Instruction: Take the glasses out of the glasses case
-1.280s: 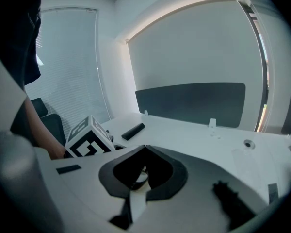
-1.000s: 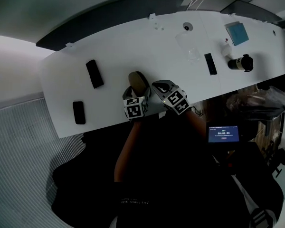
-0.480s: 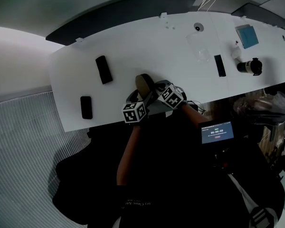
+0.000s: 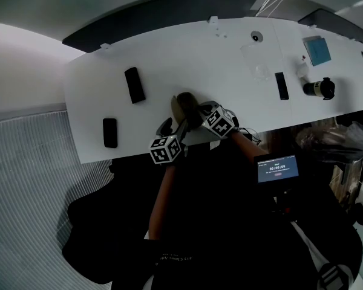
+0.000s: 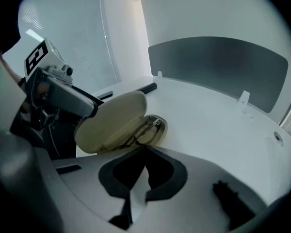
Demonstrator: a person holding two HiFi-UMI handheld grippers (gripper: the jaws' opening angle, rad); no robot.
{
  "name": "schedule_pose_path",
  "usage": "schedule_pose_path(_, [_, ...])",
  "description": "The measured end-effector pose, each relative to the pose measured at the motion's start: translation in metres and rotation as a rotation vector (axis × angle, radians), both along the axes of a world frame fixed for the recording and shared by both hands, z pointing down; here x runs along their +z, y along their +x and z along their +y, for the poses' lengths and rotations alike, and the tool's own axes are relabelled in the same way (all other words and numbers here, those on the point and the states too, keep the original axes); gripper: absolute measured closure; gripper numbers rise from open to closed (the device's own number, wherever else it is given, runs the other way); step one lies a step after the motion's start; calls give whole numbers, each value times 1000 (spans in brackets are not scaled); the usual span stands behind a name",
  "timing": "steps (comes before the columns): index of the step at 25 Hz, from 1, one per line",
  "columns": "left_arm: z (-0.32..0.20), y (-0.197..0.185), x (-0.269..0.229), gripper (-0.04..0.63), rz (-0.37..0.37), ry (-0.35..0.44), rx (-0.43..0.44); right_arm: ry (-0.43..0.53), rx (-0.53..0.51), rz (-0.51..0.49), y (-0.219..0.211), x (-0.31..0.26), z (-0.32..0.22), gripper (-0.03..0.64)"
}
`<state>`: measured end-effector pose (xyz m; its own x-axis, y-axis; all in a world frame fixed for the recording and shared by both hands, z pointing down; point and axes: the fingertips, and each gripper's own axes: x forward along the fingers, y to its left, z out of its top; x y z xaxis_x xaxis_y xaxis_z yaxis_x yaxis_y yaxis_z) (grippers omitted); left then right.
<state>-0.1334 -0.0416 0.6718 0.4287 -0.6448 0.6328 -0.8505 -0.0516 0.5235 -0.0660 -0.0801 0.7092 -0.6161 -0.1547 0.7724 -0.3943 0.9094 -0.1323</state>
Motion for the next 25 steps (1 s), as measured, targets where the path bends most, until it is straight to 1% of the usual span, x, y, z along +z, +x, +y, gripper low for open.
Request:
schedule_pose_path(2, [4,-10,0,314,0,-4,-27,-2,0,2,0,0,-1,609])
schedule_pose_path(5, [10,-25,4,314,12,-19,-72,-4,-1,5,0,0,-2,609])
schedule_pose_path(7, [17,-38,10,324,-5,-45,-106,-3,-3,8,0,0,-1,609])
schedule_pose_path(8, [23,-45,14,355,-28,-65,-121,-2,-2,8,1,0,0,609])
schedule_pose_path(9, [29,-51,20,406,-54,-87,-130,-1,-1,7,1,0,1,609])
schedule_pose_path(10, [33,-55,27,436,-74,-106,-136,1,1,6,1,0,1,609])
schedule_pose_path(11, [37,-57,33,442,-81,-118,-141,2,3,4,1,0,1,610])
schedule_pose_path(13, [38,-59,43,459,-68,-125,-152,4,5,6,0,0,0,611])
schedule_pose_path(18, [37,-61,52,476,-32,-107,-177,-22,41,-2,-1,2,1,609])
schedule_pose_path(23, [27,-55,26,480,-37,-30,-153,-50,93,-54,-9,-17,-1,609])
schedule_pose_path(25, [24,-53,19,480,-35,-8,-150,-41,97,-47,-17,-27,0,609])
